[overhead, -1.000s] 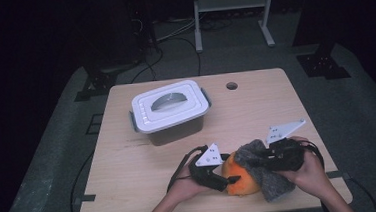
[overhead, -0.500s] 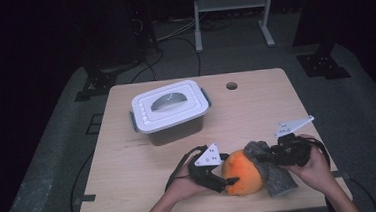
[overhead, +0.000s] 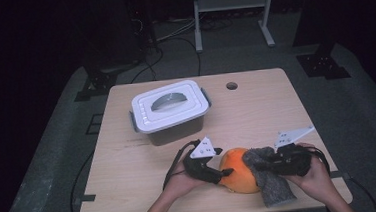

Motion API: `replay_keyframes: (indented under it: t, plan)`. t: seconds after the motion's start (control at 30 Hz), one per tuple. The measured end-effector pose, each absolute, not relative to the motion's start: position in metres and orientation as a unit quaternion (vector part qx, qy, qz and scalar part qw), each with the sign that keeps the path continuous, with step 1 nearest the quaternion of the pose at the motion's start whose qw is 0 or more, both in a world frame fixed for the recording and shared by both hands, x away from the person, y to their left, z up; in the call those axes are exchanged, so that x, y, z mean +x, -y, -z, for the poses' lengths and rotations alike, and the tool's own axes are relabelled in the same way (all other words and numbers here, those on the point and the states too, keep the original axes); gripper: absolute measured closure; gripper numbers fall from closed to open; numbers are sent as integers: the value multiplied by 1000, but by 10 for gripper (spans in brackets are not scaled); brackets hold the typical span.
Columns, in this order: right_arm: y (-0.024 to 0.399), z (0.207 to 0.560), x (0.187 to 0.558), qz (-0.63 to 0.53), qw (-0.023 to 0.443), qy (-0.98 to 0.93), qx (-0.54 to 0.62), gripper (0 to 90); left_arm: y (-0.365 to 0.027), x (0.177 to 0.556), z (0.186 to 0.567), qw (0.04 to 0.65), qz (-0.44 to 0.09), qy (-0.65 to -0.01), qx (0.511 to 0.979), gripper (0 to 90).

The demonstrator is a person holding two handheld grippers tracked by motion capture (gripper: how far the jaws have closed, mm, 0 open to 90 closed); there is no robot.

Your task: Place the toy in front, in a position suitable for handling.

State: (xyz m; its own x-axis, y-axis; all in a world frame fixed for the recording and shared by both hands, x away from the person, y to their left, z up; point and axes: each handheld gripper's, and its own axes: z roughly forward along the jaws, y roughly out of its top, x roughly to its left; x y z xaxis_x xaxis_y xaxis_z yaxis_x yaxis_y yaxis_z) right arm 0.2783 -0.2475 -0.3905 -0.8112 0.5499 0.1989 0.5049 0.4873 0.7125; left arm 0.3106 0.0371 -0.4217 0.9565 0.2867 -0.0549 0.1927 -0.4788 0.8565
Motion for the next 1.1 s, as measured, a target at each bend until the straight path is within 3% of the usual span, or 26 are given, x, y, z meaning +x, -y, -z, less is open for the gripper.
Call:
replay_keyframes:
  t: [0.1,0.47,0.6,0.67,0.77,0.9,1.1]
  plan:
    - [243,390,276,-403,26,-865,297,744,-34,307,421,502,-33,-130,854,246]
    - [214,360,290,-404,54,-876,257,745,-29,295,420,487,-72,-84,866,277]
    - [219,367,295,-403,40,-875,266,745,-32,297,421,491,-59,-83,865,275]
    - [222,375,291,-405,22,-873,269,743,-30,296,418,491,-49,-84,866,204]
    - [219,380,284,-415,5,-872,259,744,-25,294,412,500,-45,-85,861,189]
    - [204,372,276,-399,30,-886,234,745,-23,289,416,491,-63,-77,866,293]
    - [202,364,282,-405,43,-882,235,745,-28,291,418,496,-58,-72,863,314]
